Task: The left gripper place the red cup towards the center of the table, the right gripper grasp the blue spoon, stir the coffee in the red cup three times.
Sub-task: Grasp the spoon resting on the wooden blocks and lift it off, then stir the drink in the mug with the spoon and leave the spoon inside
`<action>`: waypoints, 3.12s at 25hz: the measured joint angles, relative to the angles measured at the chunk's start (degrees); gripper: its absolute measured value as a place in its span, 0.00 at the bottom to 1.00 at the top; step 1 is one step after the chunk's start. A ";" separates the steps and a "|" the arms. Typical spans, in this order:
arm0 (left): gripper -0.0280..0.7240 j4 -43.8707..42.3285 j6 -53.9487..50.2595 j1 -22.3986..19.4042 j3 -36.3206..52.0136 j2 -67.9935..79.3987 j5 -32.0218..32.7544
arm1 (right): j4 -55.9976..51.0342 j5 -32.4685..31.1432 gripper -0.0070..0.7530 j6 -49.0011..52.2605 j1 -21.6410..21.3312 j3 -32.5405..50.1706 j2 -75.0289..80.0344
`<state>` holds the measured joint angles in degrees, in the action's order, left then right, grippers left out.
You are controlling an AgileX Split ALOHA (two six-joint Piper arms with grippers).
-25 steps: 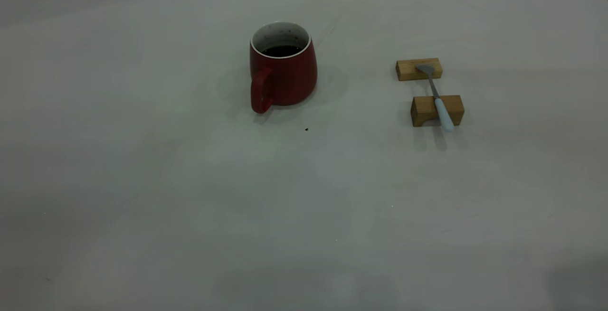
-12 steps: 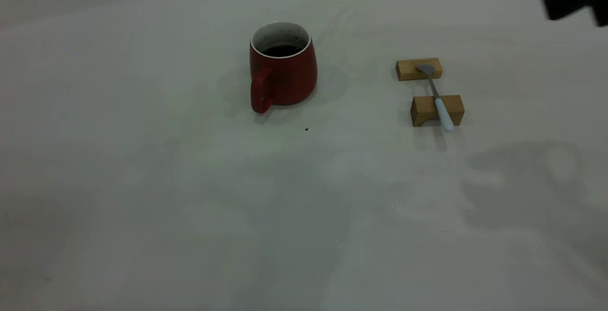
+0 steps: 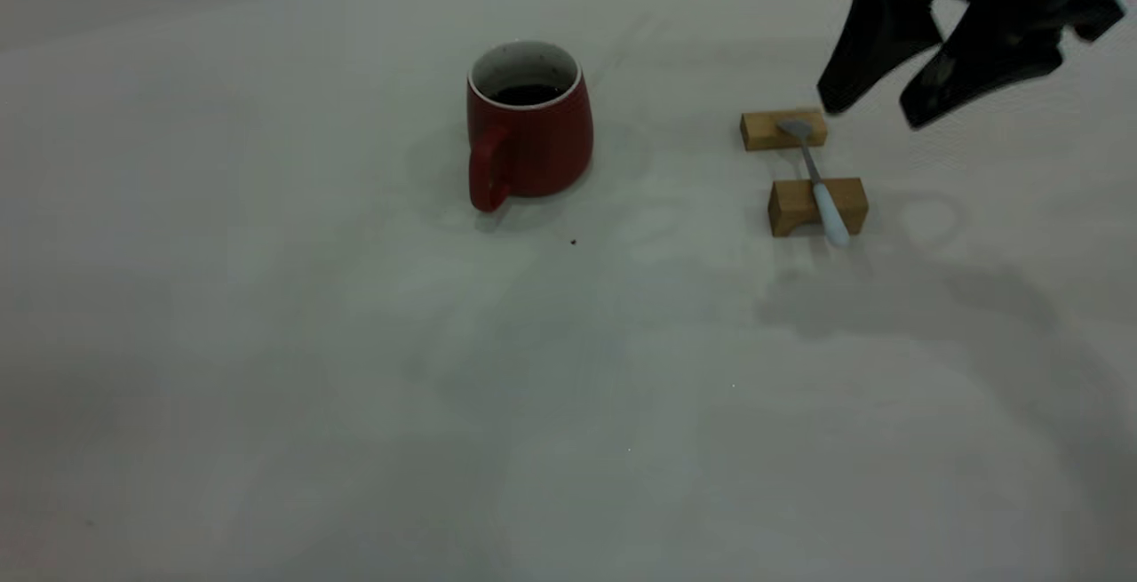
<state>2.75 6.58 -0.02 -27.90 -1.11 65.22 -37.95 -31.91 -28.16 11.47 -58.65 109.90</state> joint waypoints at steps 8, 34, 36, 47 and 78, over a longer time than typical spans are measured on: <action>0.77 0.00 0.00 0.00 0.00 0.00 0.00 | 8.28 -2.35 0.77 9.97 0.69 -8.22 10.52; 0.77 0.00 -0.06 0.00 0.00 0.00 0.00 | 20.68 -5.21 0.77 21.22 3.45 -20.34 25.18; 0.77 0.00 -0.06 0.00 0.00 0.00 0.00 | 20.35 -4.51 0.77 20.73 3.45 -21.02 26.00; 0.77 0.00 -0.06 0.00 0.00 0.00 0.00 | 20.59 -4.17 0.77 20.33 3.45 -23.49 29.29; 0.77 -0.02 0.01 0.00 0.00 0.00 0.00 | -29.80 -25.64 0.19 7.73 4.39 -23.76 18.40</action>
<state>2.73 6.58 -0.02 -27.90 -1.11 65.22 -67.76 -57.55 -20.44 15.85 -82.41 128.30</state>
